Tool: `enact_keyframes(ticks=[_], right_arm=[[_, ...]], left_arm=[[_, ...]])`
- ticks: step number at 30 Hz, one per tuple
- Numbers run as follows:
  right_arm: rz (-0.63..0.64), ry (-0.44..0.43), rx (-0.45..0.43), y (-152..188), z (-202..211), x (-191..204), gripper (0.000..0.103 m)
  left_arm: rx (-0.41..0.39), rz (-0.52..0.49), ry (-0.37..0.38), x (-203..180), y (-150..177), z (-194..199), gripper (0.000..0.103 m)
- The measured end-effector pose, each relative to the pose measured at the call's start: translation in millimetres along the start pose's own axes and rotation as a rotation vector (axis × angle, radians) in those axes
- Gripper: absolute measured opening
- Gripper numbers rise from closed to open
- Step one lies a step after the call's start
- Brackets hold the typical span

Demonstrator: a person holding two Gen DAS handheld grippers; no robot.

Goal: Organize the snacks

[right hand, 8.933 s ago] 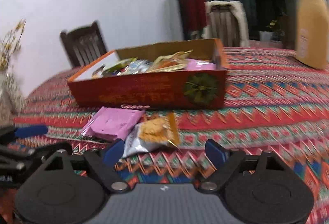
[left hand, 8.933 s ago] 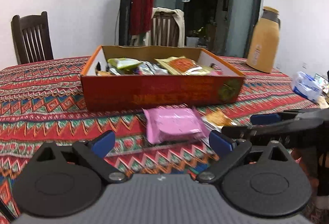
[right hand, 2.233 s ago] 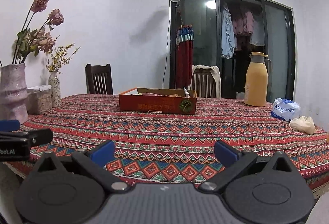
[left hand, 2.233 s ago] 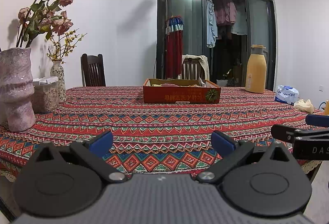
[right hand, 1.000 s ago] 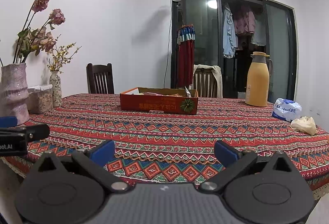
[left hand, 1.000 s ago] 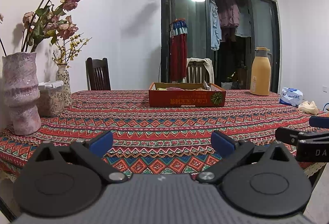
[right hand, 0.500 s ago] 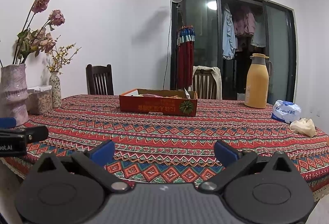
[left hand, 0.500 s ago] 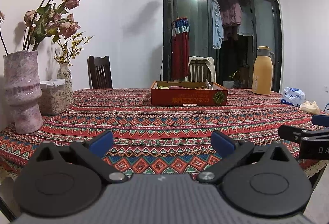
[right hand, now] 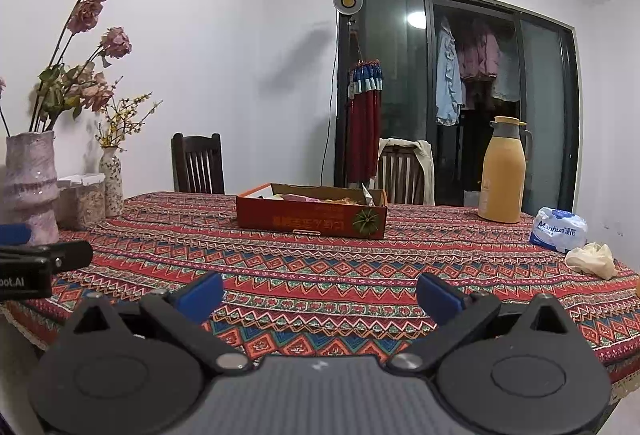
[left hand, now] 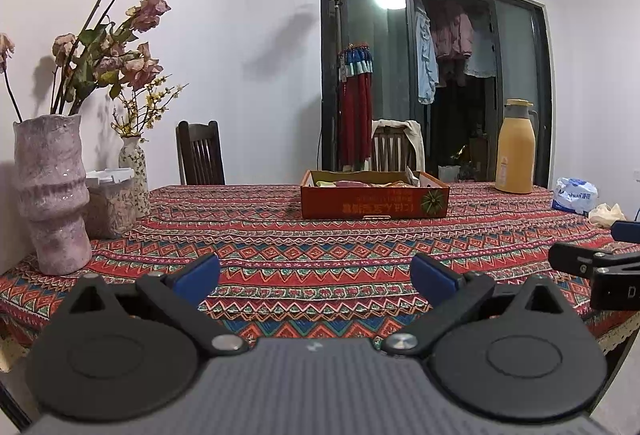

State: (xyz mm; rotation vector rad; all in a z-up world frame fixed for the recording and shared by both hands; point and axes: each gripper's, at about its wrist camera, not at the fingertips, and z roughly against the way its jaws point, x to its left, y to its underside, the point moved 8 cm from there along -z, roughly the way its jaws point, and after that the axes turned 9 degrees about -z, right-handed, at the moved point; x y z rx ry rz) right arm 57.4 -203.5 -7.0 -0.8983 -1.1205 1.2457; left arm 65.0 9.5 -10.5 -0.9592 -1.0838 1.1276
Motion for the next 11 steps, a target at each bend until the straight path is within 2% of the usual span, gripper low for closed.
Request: enact_keyframes(ticks=[9,11], right_arm=[[-0.006,-0.002,-0.008,-3.6,1.6,-0.4,0.103],[-0.007,-0.001,-0.008,-2.3,2.0,-1.0,0.103]], left_arm=[[-0.004,0.0,0.018,1.0,-2.2,-0.3,0.103],[-0.01,-0.012,-0.001,-0.2,-1.5,1.2,0.103]])
